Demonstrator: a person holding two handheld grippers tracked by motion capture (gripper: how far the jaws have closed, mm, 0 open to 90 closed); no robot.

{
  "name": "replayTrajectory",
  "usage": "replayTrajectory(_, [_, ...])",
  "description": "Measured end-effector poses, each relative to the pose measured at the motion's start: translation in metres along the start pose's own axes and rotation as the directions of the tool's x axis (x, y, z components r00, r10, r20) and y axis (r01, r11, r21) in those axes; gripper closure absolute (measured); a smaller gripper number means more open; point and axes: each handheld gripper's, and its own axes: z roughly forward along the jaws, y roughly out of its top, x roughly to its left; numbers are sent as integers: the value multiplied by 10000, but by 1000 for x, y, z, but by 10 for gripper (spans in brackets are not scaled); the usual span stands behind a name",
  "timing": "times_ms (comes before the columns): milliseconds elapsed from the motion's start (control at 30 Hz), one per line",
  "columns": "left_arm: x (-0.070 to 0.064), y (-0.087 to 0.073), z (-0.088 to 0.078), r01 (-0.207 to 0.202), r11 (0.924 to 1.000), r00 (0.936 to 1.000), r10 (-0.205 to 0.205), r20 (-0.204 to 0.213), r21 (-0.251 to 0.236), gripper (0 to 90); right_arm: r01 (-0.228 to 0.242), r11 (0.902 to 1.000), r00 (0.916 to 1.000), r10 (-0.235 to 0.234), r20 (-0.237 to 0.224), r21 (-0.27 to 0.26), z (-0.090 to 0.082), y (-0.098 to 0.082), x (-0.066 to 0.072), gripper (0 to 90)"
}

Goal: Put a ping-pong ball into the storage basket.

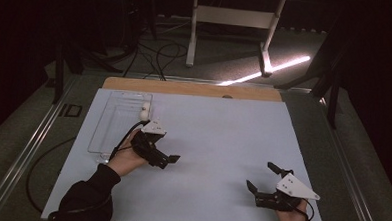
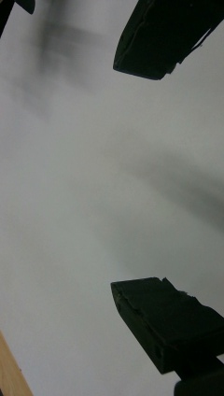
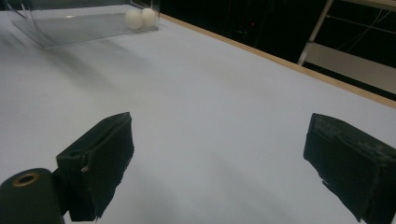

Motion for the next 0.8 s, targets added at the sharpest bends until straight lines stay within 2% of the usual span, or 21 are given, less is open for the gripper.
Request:
replayTrajectory(333, [-17,-5,3,-263,9996,9990,265,358,-56,2,32,10000,10000,-32,-30,25,0,0,0,84])
replayTrajectory(667, [-28,-20,9,-132,9999,9962,130,864,14,2,69,10000,10000,-69,-37,-12,0,1,1,83])
replayTrajectory(800, [-32,-26,10,-195,9998,9948,191,996,34,2,64,10000,10000,-64,-49,7,0,1,1,83])
